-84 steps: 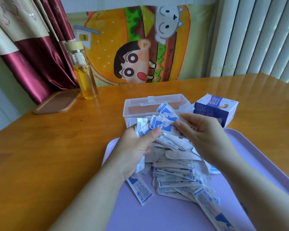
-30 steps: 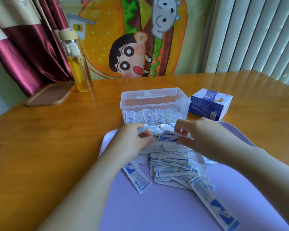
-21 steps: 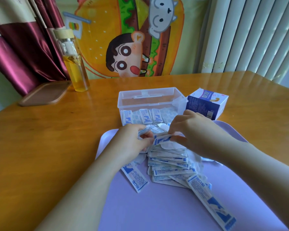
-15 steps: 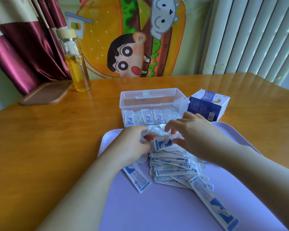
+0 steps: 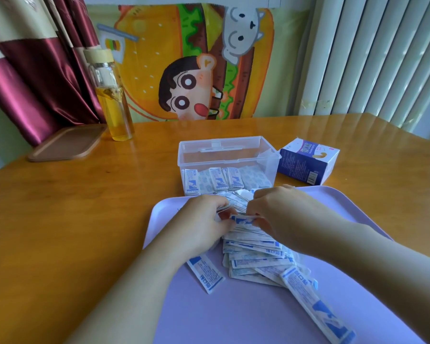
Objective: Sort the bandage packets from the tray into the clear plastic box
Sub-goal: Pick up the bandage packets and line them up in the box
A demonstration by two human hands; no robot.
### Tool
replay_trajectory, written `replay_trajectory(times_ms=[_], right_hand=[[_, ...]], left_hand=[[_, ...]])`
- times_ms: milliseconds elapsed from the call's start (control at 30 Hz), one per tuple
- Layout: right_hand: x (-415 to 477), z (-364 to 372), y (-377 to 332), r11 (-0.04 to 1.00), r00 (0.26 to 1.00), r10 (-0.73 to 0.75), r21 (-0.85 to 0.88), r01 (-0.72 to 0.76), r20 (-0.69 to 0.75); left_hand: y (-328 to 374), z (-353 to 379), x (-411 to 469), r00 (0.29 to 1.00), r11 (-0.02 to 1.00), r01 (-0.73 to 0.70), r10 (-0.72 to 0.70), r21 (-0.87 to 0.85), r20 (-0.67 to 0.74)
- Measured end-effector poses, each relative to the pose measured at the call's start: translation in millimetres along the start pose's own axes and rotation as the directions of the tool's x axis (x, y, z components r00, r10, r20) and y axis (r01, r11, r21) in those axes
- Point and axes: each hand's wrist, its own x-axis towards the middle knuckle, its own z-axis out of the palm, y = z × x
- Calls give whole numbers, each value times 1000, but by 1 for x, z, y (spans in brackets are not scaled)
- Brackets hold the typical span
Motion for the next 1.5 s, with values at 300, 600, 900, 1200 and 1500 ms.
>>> replay_trajectory(times_ms=[300, 600, 900, 1200, 1500], right_hand=[[35, -47, 6, 487, 914, 385, 869, -87, -124], [94, -49, -29, 147, 952, 299, 982, -118, 70], [172, -29, 10, 592, 845, 469, 618, -517, 258], [196, -6, -12, 756, 767, 394, 296, -584, 507], [207, -3, -18, 777, 726, 350, 250, -578, 593]], left_hand=[[-4, -25, 8, 946, 711, -51, -191, -702, -262], [-12, -45, 6, 828, 599, -174, -342, -782, -446], [-36, -67, 12, 745, 82, -202, -634, -976, -207], [-38, -71, 12, 795, -32, -197, -590, -980, -140], [-38, -71, 12, 799, -24, -169, -588, -985, -123]])
